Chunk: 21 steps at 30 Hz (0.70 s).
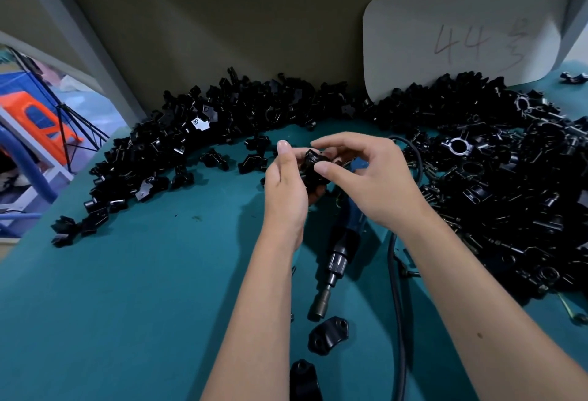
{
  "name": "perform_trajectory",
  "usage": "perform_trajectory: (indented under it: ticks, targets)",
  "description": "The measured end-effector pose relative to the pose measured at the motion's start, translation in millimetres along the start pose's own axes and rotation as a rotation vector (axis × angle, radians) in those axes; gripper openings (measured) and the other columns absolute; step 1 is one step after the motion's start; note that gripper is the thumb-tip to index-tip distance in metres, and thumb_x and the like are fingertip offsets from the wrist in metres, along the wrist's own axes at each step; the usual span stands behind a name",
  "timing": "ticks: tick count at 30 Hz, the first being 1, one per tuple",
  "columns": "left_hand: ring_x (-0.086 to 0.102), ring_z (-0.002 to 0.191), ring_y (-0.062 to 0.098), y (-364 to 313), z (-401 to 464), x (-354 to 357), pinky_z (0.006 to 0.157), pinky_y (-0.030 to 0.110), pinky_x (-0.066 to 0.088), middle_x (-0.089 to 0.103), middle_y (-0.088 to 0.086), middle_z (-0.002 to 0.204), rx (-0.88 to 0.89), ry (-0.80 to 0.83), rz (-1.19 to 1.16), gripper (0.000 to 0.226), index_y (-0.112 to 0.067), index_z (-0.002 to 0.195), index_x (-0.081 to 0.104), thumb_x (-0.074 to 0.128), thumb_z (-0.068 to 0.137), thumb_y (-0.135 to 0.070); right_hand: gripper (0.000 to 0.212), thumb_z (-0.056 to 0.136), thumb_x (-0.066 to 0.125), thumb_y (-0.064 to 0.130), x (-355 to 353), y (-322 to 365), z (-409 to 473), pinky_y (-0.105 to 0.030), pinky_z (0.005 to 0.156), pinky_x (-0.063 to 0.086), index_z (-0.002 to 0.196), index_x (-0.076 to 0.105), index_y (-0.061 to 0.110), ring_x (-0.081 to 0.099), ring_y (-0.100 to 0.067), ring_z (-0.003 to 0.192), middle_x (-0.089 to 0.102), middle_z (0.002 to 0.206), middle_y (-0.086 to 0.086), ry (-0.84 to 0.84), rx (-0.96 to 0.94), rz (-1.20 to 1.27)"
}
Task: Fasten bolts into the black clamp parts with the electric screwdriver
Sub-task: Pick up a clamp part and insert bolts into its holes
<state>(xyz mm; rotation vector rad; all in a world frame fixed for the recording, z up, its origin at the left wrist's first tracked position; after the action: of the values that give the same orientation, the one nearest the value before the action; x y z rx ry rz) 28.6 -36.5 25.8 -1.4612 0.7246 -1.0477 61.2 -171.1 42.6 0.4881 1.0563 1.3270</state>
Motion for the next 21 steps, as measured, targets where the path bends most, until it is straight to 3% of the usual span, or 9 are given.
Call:
perform_trajectory:
  ticks: [2, 5, 6, 8, 10, 12, 14, 18, 21]
  targets:
    - [0.074, 0.081, 0.013, -0.8, 0.3, 0.0, 0.052, 0.019, 0.050, 0.079, 0.000, 0.097, 0.014, 0.012, 0.013, 0.054, -0.034, 0.082, 0.071, 0.032, 0.105, -0.062, 0.024, 0.092, 0.078, 0.022, 1.0, -2.9, -0.2, -0.039, 0.088, 0.057, 0.111, 0.078, 0.036, 0.069, -0.012, 0.094, 0.073, 0.094, 0.011, -0.031, 0.021, 0.043]
    - [0.074, 0.080, 0.007, -0.3, -1.0, 2.6, 0.052, 0.018, 0.049, 0.079, -0.009, 0.092, 0.011, 0.048, 0.008, 0.049, -0.042, 0.076, 0.069, 0.036, 0.104, -0.064, 0.025, 0.094, 0.075, 0.019, 4.4, -4.8, -1.1, -0.048, 0.083, 0.059, 0.113, 0.077, 0.034, 0.067, -0.017, 0.091, 0.071, 0.094, 0.009, -0.051, 0.033, 0.100]
    - [0.073, 0.081, 0.004, -0.3, -1.4, 3.6, 0.056, 0.019, 0.051, 0.078, -0.013, 0.092, 0.001, 0.065, 0.002, 0.046, -0.044, 0.075, 0.070, 0.039, 0.103, -0.064, 0.025, 0.094, 0.074, 0.018, 5.4, -4.5, -1.5, -0.048, 0.082, 0.059, 0.113, 0.077, 0.034, 0.067, -0.018, 0.092, 0.071, 0.095, 0.009, -0.057, 0.020, 0.103]
    - [0.071, 0.089, 0.012, -0.4, -0.3, 3.9, 0.064, 0.026, 0.052, 0.077, -0.003, 0.103, -0.027, 0.133, -0.041, 0.036, -0.038, 0.084, 0.072, 0.049, 0.100, -0.061, 0.023, 0.095, 0.072, 0.016, 5.6, -4.3, -1.3, -0.043, 0.080, 0.059, 0.111, 0.078, 0.033, 0.069, -0.017, 0.093, 0.072, 0.096, 0.008, -0.080, 0.008, 0.115]
    - [0.066, 0.080, 0.017, -2.9, 1.4, 1.0, 0.062, 0.026, 0.050, 0.073, 0.007, 0.101, -0.049, 0.229, -0.141, 0.025, -0.021, 0.097, 0.071, 0.059, 0.096, -0.042, 0.023, 0.097, 0.069, 0.015, 3.7, -5.5, -0.4, -0.031, 0.073, 0.057, 0.109, 0.077, 0.033, 0.071, -0.013, 0.088, 0.074, 0.094, 0.007, -0.119, 0.039, 0.163]
    - [0.064, 0.071, 0.018, -4.3, 3.2, -3.1, 0.060, 0.025, 0.051, 0.071, 0.008, 0.096, -0.071, 0.275, -0.205, 0.021, -0.011, 0.105, 0.068, 0.060, 0.090, -0.022, 0.023, 0.098, 0.068, 0.013, 1.3, -6.2, 0.1, -0.027, 0.065, 0.056, 0.110, 0.076, 0.031, 0.070, -0.013, 0.084, 0.073, 0.093, 0.005, -0.149, 0.086, 0.246]
    - [0.066, 0.072, 0.021, -3.5, 3.9, -4.7, 0.062, 0.027, 0.054, 0.070, 0.010, 0.097, -0.067, 0.279, -0.195, 0.019, -0.012, 0.102, 0.070, 0.061, 0.086, -0.014, 0.022, 0.097, 0.069, 0.014, 0.2, -6.5, 0.0, -0.027, 0.062, 0.057, 0.111, 0.075, 0.030, 0.071, -0.013, 0.085, 0.074, 0.094, 0.002, -0.153, 0.096, 0.279]
    - [0.072, 0.075, 0.019, -1.4, 3.1, -5.0, 0.065, 0.026, 0.057, 0.072, -0.001, 0.089, -0.029, 0.285, -0.177, 0.011, -0.018, 0.093, 0.071, 0.063, 0.088, -0.014, 0.020, 0.096, 0.071, 0.018, 1.1, -5.0, -0.2, -0.029, 0.073, 0.059, 0.111, 0.074, 0.030, 0.073, -0.013, 0.091, 0.075, 0.096, 0.008, -0.150, 0.068, 0.233]
    - [0.073, 0.073, 0.020, -0.6, 3.9, -6.7, 0.065, 0.026, 0.058, 0.073, -0.002, 0.088, -0.010, 0.279, -0.185, 0.011, -0.016, 0.093, 0.072, 0.063, 0.089, -0.011, 0.020, 0.096, 0.071, 0.018, 1.4, -3.3, -1.0, -0.024, 0.066, 0.057, 0.111, 0.074, 0.031, 0.072, -0.013, 0.089, 0.074, 0.095, 0.009, -0.139, 0.062, 0.233]
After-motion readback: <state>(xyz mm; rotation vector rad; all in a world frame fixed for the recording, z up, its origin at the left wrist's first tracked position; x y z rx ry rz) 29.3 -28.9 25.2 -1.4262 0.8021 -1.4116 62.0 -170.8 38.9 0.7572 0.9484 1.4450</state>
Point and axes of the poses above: each hand's wrist, its own z-axis towards the middle knuckle, its own x-axis out of the palm, y = z × x, the point moved 2 cm from there along z, towards the middle knuckle
